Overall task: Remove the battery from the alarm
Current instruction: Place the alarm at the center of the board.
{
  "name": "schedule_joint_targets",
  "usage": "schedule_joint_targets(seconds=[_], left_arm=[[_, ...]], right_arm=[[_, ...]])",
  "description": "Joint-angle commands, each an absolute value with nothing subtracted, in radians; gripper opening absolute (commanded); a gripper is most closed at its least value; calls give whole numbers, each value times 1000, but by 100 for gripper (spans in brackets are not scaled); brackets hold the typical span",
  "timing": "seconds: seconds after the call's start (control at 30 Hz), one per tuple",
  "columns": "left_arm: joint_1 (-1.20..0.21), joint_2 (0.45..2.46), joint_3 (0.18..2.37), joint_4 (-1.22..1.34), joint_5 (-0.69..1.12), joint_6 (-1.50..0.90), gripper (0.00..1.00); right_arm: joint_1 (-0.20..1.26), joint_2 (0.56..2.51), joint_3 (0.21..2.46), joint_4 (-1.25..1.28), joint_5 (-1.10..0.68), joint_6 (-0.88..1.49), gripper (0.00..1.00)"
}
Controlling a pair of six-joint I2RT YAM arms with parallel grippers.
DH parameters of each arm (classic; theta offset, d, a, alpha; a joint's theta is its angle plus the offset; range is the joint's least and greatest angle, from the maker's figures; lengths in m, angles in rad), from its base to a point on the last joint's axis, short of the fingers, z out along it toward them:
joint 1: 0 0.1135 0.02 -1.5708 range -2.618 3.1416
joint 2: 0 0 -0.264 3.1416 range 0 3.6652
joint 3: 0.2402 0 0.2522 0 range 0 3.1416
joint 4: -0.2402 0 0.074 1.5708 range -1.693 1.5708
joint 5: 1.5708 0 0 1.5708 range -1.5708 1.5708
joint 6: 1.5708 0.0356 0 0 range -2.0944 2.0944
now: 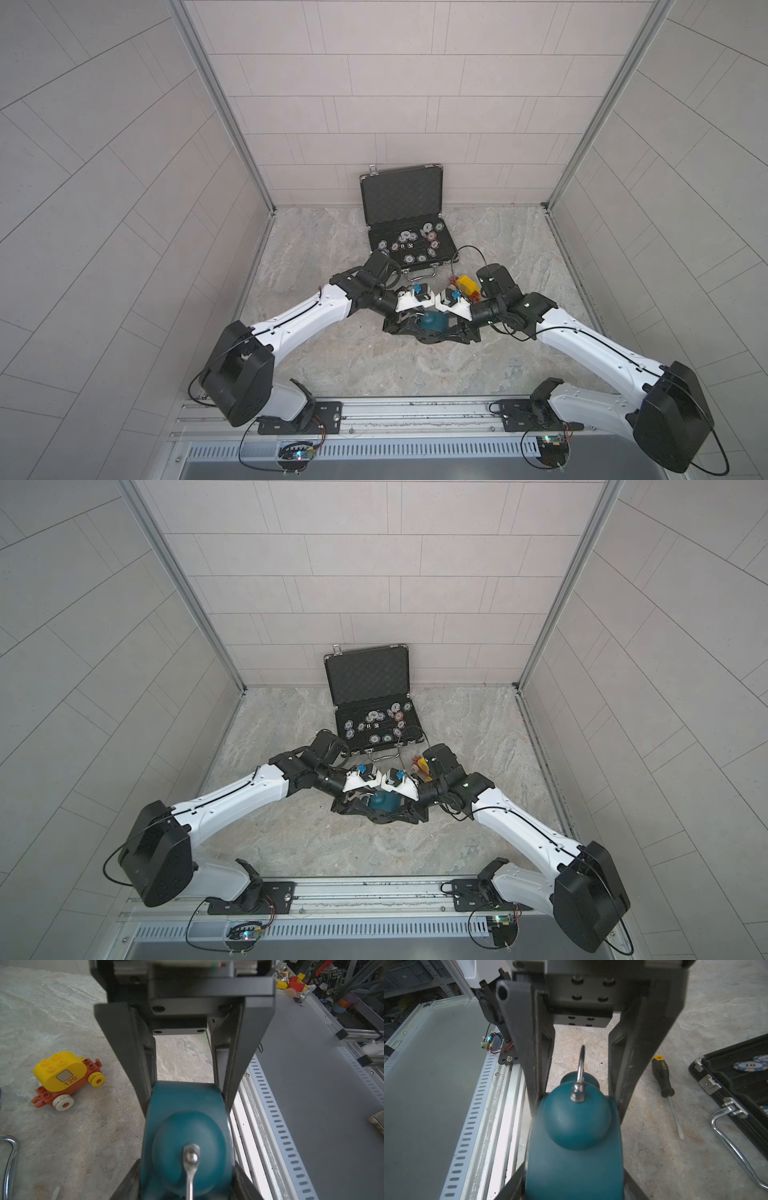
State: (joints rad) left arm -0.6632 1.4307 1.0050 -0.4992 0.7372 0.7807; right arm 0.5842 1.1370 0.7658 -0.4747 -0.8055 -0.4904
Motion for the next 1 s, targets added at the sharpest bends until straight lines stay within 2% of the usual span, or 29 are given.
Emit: schedule_joint_targets(seconds=[0.0, 0.03, 0.1, 0.2, 0.23, 0.33, 0.47, 0.57, 0.73, 0.97], left_arm=[[-663, 1431, 1036, -535, 799, 704, 31], [-654, 1419, 1019, -519, 801, 656, 29], [-621, 1399, 961, -424, 820, 502, 28], [-584, 1377, 827, -157, 764, 60, 26], [-582, 1381, 784, -82, 716, -81, 26], [-583, 1426, 673, 115, 623, -419, 23], [-584, 1442, 578, 229, 487, -630, 23], [-583, 1420, 539, 242, 395, -711, 26], [-583, 1463, 474, 313, 391, -779, 29], [-582, 1455, 445, 287, 371, -794, 61]], right_arm=[[577, 1107, 788, -388, -776, -433, 65], [552, 1084, 768, -342, -733, -351, 74], [496, 1033, 729, -282, -742, -245, 81], [439, 932, 641, -157, -734, -54, 86], [436, 896, 588, -106, -699, 41, 90], [434, 825, 436, 94, -515, 337, 92], [444, 856, 351, 213, -388, 584, 89], [448, 932, 386, 156, -409, 609, 86], [507, 1090, 408, 156, -464, 637, 76], [564, 1336, 496, 133, -521, 635, 53]])
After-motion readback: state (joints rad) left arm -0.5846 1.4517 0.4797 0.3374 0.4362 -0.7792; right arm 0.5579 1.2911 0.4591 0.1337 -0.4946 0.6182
